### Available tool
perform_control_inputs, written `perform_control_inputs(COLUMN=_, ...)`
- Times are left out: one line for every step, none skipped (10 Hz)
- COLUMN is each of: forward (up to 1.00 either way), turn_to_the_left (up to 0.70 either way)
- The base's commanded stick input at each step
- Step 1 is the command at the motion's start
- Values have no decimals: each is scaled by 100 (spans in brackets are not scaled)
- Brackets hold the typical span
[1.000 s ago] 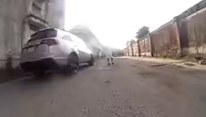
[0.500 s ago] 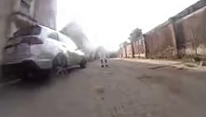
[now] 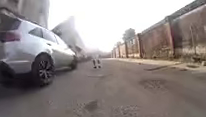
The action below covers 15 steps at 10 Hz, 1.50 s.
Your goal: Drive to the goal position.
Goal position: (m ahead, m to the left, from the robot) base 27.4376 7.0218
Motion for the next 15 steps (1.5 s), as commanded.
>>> perform_control_inputs(forward=100, turn_to_the_left=0)
perform_control_inputs(forward=100, turn_to_the_left=0)
perform_control_inputs(forward=100, turn_to_the_left=0)
perform_control_inputs(forward=100, turn_to_the_left=0)
perform_control_inputs(forward=100, turn_to_the_left=0)
perform_control_inputs(forward=100, turn_to_the_left=0)
perform_control_inputs(forward=100, turn_to_the_left=0)
perform_control_inputs(forward=100, turn_to_the_left=0)
perform_control_inputs(forward=100, turn_to_the_left=-8)
perform_control_inputs(forward=100, turn_to_the_left=-27)
perform_control_inputs(forward=100, turn_to_the_left=-27)
perform_control_inputs(forward=100, turn_to_the_left=0)
perform_control_inputs(forward=100, turn_to_the_left=0)
perform_control_inputs(forward=100, turn_to_the_left=0)
perform_control_inputs(forward=100, turn_to_the_left=0)
